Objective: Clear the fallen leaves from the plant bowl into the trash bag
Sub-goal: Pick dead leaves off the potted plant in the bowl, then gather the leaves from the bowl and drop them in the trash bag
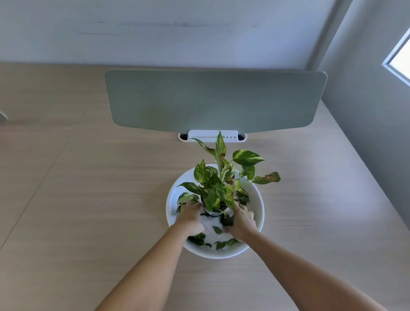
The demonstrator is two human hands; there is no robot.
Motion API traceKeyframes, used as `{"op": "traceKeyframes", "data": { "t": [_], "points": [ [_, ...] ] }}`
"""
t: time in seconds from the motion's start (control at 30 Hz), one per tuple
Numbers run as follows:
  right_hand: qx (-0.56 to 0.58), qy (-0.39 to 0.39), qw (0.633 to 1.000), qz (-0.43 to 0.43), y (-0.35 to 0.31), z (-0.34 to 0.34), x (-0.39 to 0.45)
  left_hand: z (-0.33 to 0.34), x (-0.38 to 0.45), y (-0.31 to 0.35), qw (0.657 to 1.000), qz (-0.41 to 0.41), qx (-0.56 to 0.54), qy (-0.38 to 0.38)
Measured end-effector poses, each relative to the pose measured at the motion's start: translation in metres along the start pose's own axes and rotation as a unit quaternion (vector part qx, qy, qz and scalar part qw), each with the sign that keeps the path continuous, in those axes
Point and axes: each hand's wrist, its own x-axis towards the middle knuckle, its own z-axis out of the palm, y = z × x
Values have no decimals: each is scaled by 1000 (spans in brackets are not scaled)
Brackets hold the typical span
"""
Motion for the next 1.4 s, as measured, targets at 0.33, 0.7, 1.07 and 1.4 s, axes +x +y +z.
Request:
{"op": "traceKeyframes", "data": {
  "t": [0.33,0.7,1.07,1.4],
  "points": [
    [-4,74,996,-52,13,27,-8,34,-8,-12,991,85,-26,98],
    [449,146,867,160,20,-3,-16,14,-12,-10,841,-82,-528,78],
    [751,135,637,106,102,-57,-94,56,-42,96,720,-98,-679,-103],
    [775,231,556,193,300,-58,-212,209,-104,261,751,-67,-615,-233]
  ]
}}
